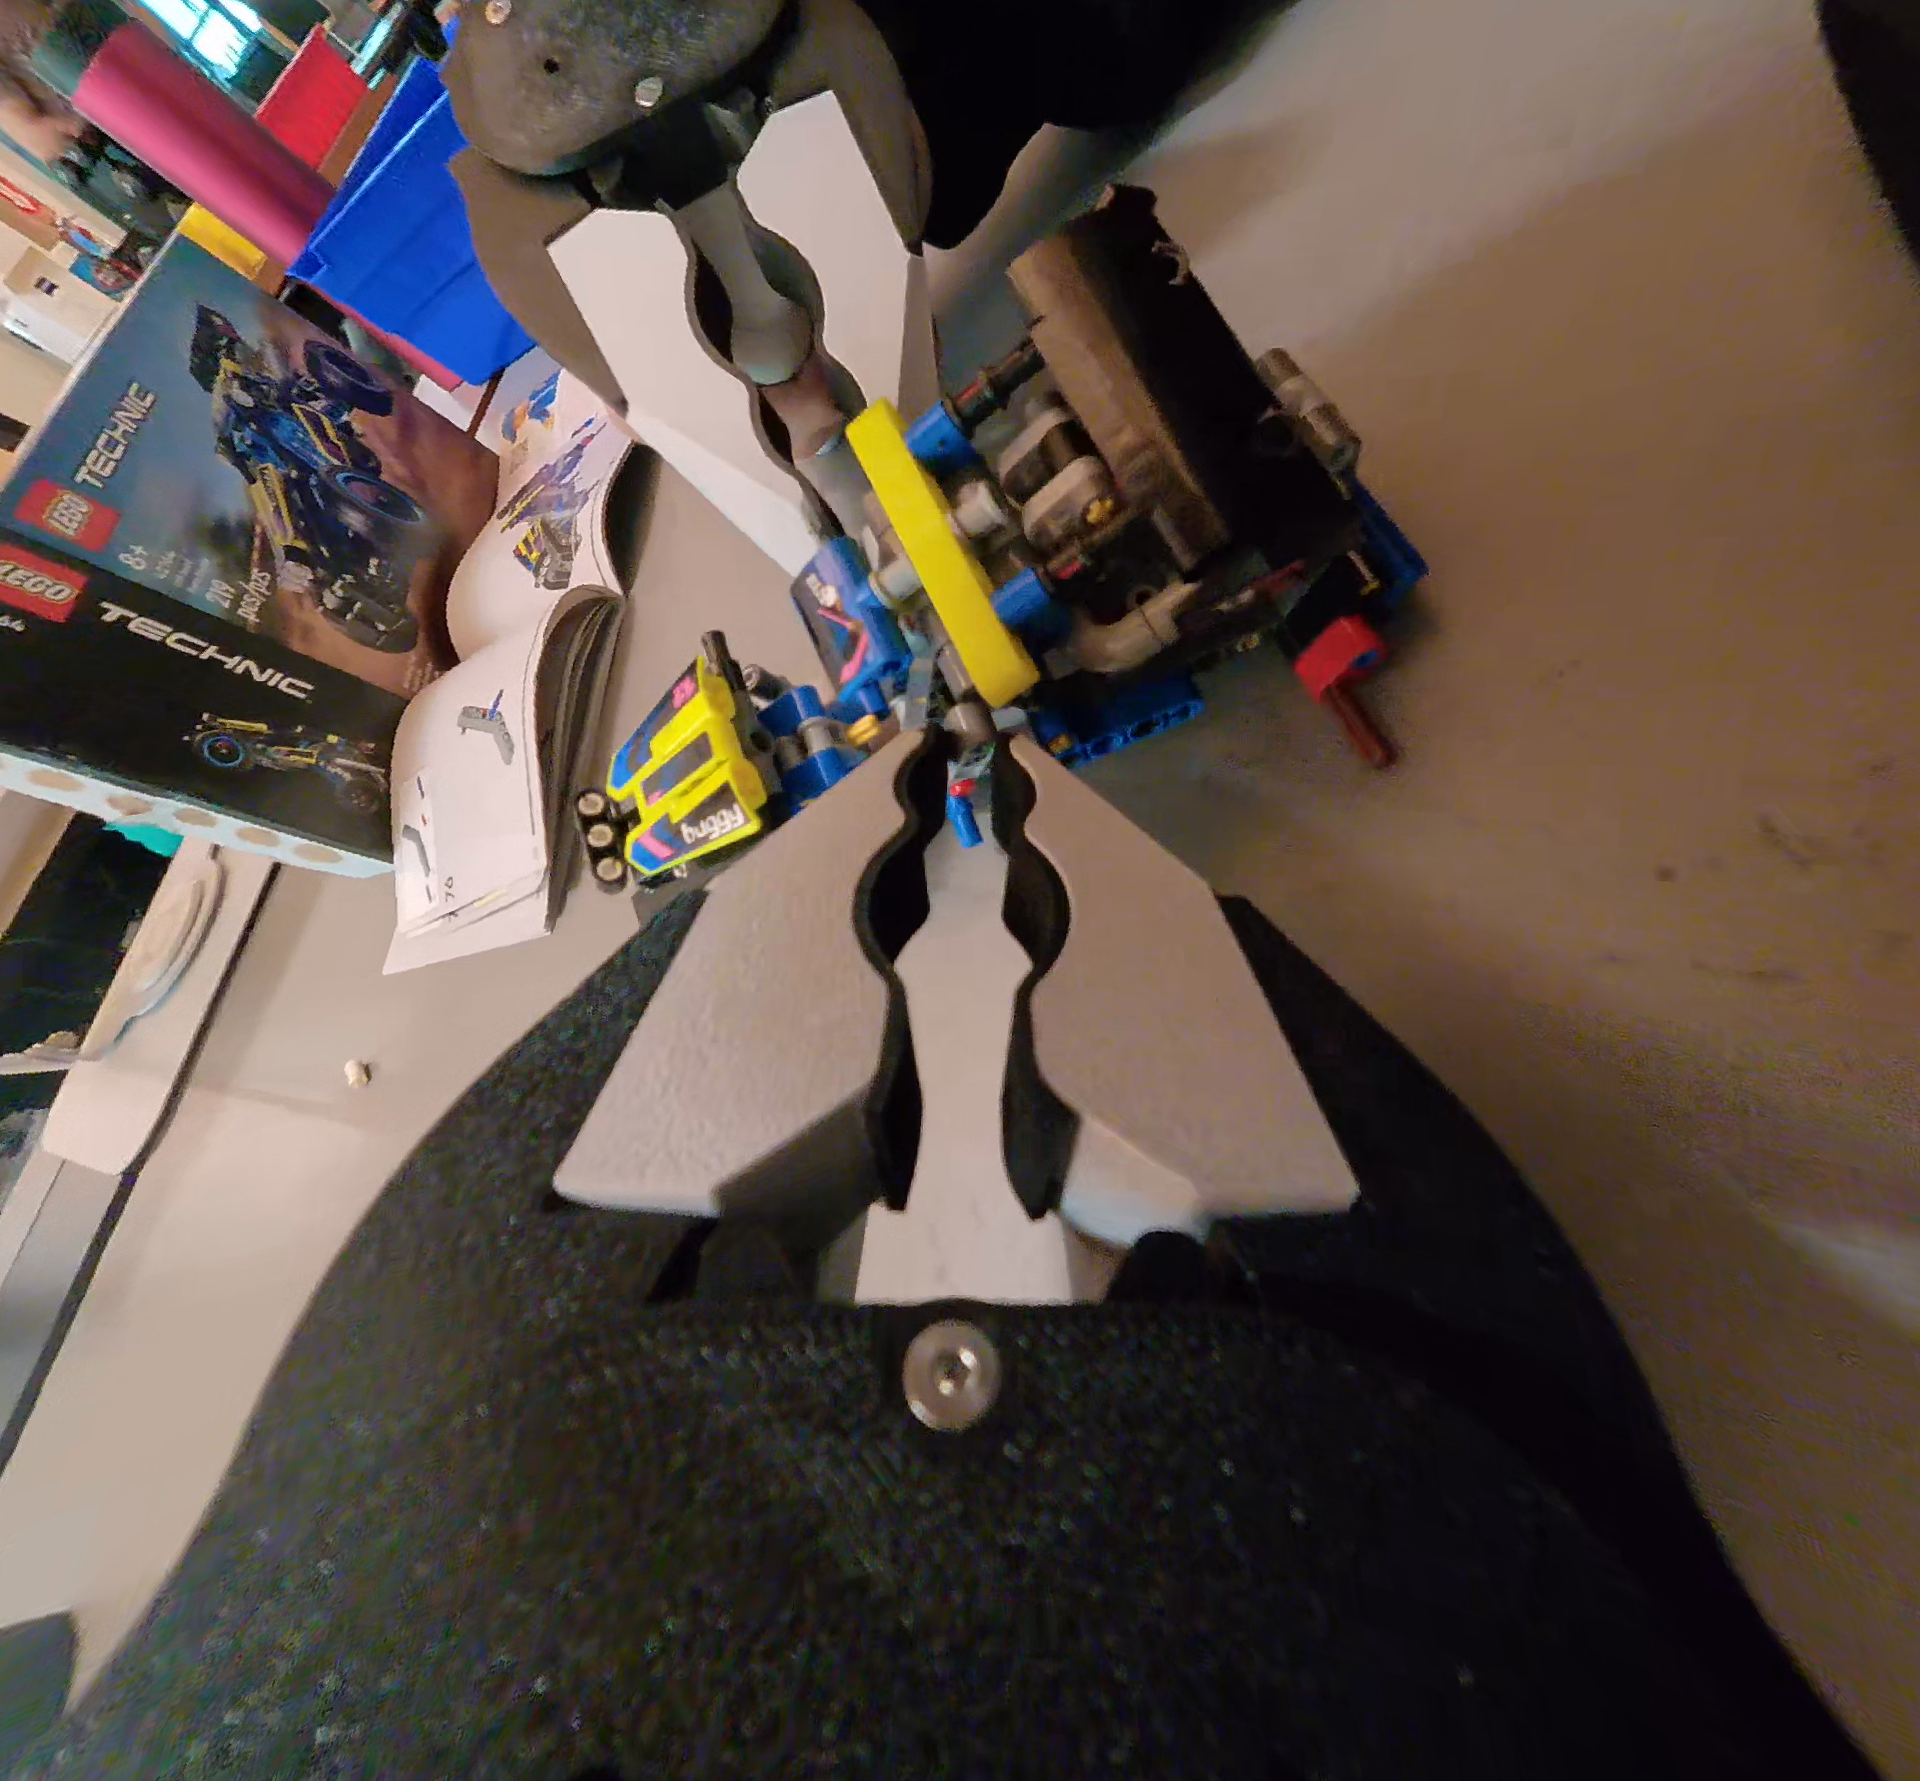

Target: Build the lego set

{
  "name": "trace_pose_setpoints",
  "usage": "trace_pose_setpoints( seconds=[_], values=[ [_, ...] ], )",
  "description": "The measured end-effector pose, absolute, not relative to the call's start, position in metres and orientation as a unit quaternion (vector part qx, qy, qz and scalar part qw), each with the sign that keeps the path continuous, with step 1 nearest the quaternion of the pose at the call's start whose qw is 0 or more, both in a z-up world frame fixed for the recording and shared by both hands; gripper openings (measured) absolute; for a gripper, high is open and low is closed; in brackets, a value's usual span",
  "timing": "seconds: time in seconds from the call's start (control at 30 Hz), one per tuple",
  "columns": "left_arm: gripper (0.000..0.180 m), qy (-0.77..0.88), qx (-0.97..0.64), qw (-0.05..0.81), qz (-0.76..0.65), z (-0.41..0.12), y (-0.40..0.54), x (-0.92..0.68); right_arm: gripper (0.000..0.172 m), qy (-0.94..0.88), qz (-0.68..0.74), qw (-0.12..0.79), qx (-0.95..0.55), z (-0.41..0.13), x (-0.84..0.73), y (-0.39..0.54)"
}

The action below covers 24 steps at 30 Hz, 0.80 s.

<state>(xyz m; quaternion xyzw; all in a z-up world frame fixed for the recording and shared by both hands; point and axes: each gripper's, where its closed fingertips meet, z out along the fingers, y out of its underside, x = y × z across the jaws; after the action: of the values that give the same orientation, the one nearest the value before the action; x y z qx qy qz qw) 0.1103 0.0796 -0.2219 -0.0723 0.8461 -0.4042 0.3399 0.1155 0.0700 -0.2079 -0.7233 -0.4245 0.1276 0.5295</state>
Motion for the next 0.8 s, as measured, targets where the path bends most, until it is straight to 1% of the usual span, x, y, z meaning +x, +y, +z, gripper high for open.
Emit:
trace_pose_setpoints(
  seconds=[0.4,0.6,0.73,0.8],
  values=[
    [0.004,0.847,-0.063,0.348,-0.396,-0.221,0.076,0.112,0.007,-0.415,0.145,0.522,-0.731,-0.208,0.116,0.07],
    [0.006,0.838,-0.015,0.313,-0.447,-0.217,0.069,0.105,0.008,-0.431,0.193,0.505,-0.723,-0.207,0.116,0.059],
    [0.004,0.834,0.007,0.328,-0.443,-0.217,0.068,0.104,0.008,-0.439,0.2,0.5,-0.719,-0.208,0.116,0.057],
    [0.0,0.831,0.008,0.353,-0.43,-0.215,0.073,0.106,0.008,-0.44,0.199,0.5,-0.719,-0.209,0.116,0.056]
  ],
)
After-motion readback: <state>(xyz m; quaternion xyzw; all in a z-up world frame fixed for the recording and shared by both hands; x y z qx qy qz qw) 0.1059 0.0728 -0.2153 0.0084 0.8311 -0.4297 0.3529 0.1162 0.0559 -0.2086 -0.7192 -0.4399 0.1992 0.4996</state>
